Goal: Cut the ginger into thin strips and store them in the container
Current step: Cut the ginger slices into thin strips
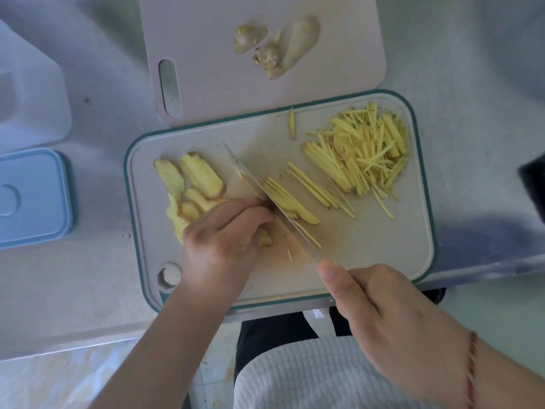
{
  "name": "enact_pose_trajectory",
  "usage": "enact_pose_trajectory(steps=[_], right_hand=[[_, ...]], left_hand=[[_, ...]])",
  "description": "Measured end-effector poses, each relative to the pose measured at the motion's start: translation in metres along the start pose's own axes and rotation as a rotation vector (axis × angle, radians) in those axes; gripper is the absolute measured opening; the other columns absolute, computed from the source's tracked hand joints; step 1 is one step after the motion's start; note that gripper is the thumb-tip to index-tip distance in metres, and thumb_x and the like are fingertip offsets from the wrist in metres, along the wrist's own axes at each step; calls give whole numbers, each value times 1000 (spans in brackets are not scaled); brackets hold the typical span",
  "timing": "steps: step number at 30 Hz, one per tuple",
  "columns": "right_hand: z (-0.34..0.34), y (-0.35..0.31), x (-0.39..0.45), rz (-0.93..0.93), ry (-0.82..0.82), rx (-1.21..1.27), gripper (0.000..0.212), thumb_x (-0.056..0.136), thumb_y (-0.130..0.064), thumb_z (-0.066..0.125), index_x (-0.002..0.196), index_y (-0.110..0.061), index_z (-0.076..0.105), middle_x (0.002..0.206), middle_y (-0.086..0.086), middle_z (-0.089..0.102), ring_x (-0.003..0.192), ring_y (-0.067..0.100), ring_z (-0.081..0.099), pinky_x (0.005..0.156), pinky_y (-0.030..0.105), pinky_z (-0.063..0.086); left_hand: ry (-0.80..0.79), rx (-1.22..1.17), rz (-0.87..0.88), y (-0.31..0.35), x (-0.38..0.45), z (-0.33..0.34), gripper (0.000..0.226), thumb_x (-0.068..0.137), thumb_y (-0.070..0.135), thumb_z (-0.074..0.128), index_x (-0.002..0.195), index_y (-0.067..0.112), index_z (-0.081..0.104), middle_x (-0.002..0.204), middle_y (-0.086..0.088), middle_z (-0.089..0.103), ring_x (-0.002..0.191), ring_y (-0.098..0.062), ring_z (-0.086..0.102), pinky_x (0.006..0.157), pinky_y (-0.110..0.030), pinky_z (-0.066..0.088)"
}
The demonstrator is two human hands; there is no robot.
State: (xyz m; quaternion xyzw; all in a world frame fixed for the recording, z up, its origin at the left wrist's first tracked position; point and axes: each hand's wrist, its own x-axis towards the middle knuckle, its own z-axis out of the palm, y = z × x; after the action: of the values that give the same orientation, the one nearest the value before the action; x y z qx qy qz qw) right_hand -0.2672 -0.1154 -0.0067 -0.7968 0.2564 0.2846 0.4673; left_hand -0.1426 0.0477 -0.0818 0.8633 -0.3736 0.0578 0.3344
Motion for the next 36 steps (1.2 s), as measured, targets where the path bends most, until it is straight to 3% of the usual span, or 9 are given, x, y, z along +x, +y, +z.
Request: enact_pose_trajectory(steps=[4, 9, 15, 20, 24, 27, 33, 36], right_hand=[[3, -8, 8, 25, 0, 7, 67, 80, -76, 15, 52, -16, 26, 43, -1, 24, 42, 13, 25, 46, 28, 32], [-2, -31, 50, -88, 28, 45, 65, 87, -68, 20, 48, -16, 27, 35, -6, 22, 34, 10, 25, 40, 22, 30], [-15, 14, 14, -68, -23, 180, 64, 84, -72, 25, 50, -18, 26, 40, -7, 23, 36, 7, 25, 43, 21, 24], [-23, 24, -6, -52, -125, 150, 59, 86, -63, 25, 48, -18, 30, 33, -9, 34, 32, 3, 34, 45, 13, 27], [-19, 22, 1, -57, -149, 101, 63, 85, -67, 24, 48, -17, 31, 38, -7, 32, 36, 4, 34, 53, 26, 35], [-29, 23, 5, -5, -97, 115, 64, 91, -65, 26, 49, -17, 30, 38, -7, 32, 33, 6, 31, 46, 22, 31], [-56, 24, 9, 82, -6, 309, 62, 90, -68, 32, 48, -22, 29, 42, 1, 28, 31, 14, 25, 40, 20, 23], [-56, 21, 4, 25, -23, 263, 64, 88, -70, 31, 45, -22, 26, 42, 1, 26, 32, 15, 25, 39, 20, 23]], left_hand=[[26, 9, -30, 3, 1, 2, 36, 63, -28, 63, 74, 2, 77, 84, -5, 76, 76, -14, 67, 58, -28, 51], [13, 11, -46, 5, -1, 2, 30, 69, -24, 58, 70, 2, 73, 82, -6, 74, 72, -18, 68, 54, -32, 52], [-30, -75, -60, 1, -8, -8, 30, 82, -16, 47, 72, 0, 70, 95, -10, 73, 93, -18, 69, 74, -24, 56], [-12, -2, -82, -4, -20, -12, 15, 87, -7, 62, 80, -1, 75, 95, -13, 73, 99, -32, 69, 95, -44, 53], [-52, 51, -28, -4, -20, -13, 7, 85, 2, 70, 88, 3, 77, 99, -10, 73, 99, -28, 67, 94, -48, 51], [-106, 131, 21, -7, -21, -16, 18, 87, 23, 66, 90, 9, 77, 102, -7, 72, 98, -28, 66, 95, -49, 50], [-271, 204, 46, -6, -10, -23, 27, 85, 35, 61, 99, 16, 75, 104, -4, 69, 98, -29, 64, 97, -57, 50], [-317, 210, 29, -4, -8, -31, 36, 89, 43, 59, 117, 21, 66, 120, -4, 65, 110, -30, 61, 106, -57, 43]])
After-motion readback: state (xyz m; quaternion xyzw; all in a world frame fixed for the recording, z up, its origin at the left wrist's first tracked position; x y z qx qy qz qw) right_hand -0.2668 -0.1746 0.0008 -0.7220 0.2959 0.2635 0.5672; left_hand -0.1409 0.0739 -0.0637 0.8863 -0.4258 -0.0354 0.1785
